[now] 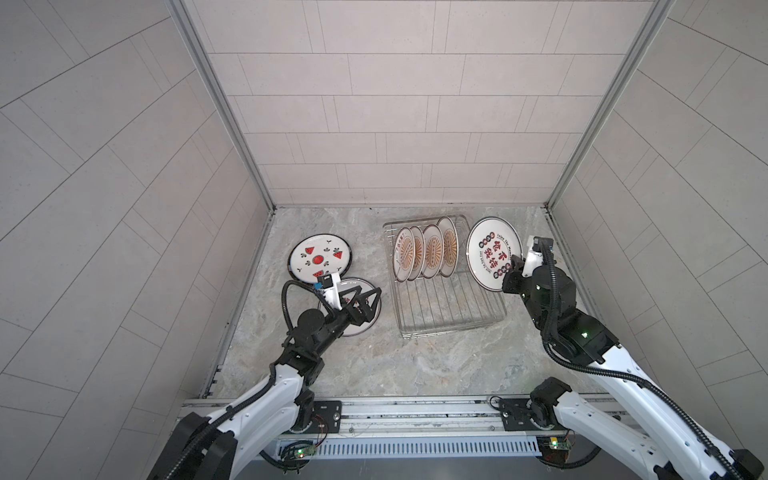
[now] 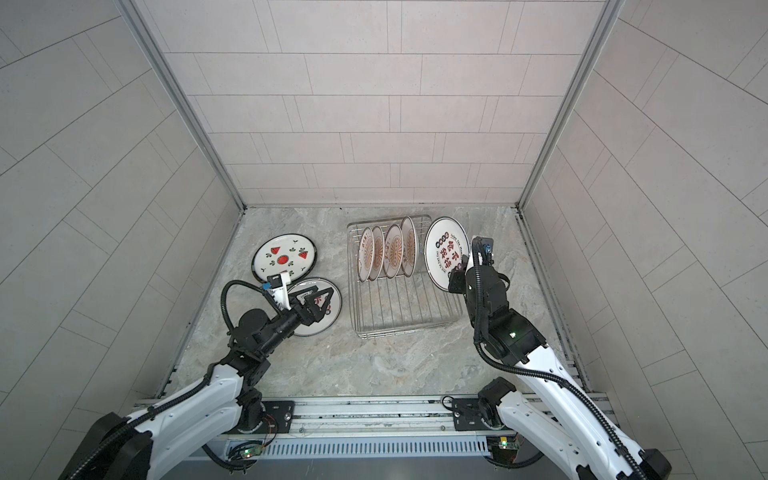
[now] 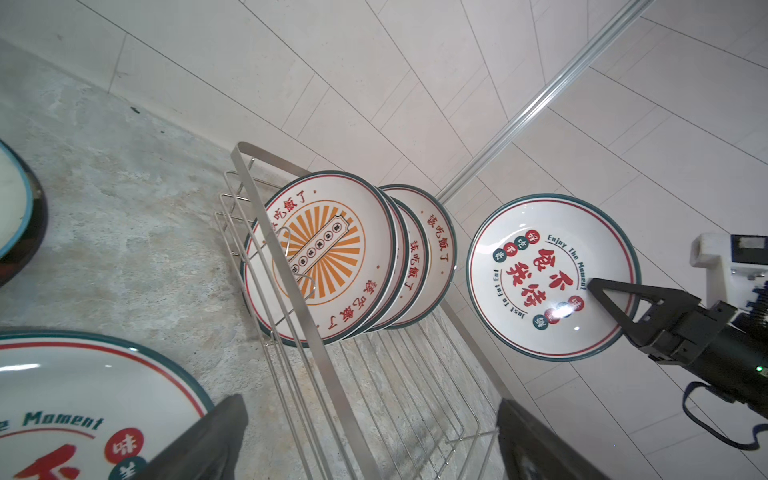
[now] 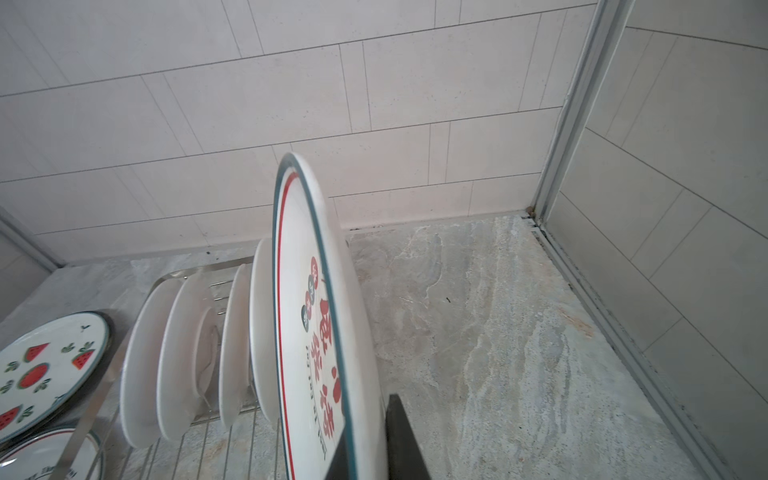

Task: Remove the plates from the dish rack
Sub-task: 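Carry the plate toward the left gripper while the left gripper reaches to meet it, then close the left gripper on the plate rim while the right gripper holds it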

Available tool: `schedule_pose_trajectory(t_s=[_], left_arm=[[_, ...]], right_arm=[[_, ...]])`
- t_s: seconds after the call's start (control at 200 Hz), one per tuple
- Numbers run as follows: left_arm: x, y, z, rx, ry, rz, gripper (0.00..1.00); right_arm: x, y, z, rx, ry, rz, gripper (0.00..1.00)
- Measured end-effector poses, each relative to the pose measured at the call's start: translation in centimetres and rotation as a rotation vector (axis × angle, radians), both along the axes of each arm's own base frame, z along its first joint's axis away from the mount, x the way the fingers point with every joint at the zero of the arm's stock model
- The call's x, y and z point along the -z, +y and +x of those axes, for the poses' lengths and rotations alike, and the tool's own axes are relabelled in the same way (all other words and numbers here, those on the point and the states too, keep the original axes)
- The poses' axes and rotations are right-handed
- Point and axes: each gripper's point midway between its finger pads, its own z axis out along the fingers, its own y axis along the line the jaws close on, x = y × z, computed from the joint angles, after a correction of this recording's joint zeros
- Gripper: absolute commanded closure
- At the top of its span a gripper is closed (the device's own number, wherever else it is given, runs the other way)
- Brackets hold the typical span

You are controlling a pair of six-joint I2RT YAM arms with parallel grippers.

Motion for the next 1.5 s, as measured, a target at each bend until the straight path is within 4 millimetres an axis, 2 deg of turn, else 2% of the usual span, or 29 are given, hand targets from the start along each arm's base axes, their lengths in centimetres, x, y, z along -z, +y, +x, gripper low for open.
schedule_pose_trajectory(t_s=[0.145, 0.53, 0.746, 0.911, 1.166, 1.291, 1.501], left_arm=[[-0.6, -0.6, -0.5, 0.042, -0.030, -0.001, 0.00], [-1.3, -1.5, -1.4, 0.116, -0.073, -0.002, 0.00], [-1.3, -2.6, -1.9, 0.178, -0.081, -0.005, 0.00], [-1.5, -3.8, -2.8, 0.244, -0.096, -0.013, 0.00], [-1.3, -5.7, -2.7, 0.308, -0.086, -0.002, 0.01], [-1.0, -6.0, -2.6, 0.327, -0.073, -0.015, 0.10], [-1.1, -6.3, -2.4, 0.332, -0.058, -0.057, 0.41]], right_arm=[[-0.6, 1.8, -0.5, -0.107, -0.019, 0.058, 0.91], [-0.6, 6.8, -0.4, -0.356, -0.002, 0.133, 0.91], [0.9, 11.5, -0.1, -0.581, 0.066, 0.184, 0.91], [2.1, 14.2, -0.4, -0.705, 0.113, 0.200, 0.91], [1.7, 17.5, -1.5, -0.854, 0.104, 0.189, 0.91], [1.6, 18.3, -1.8, -0.889, 0.097, 0.171, 0.91], [1.8, 18.6, -1.9, -0.907, 0.092, 0.145, 0.91]])
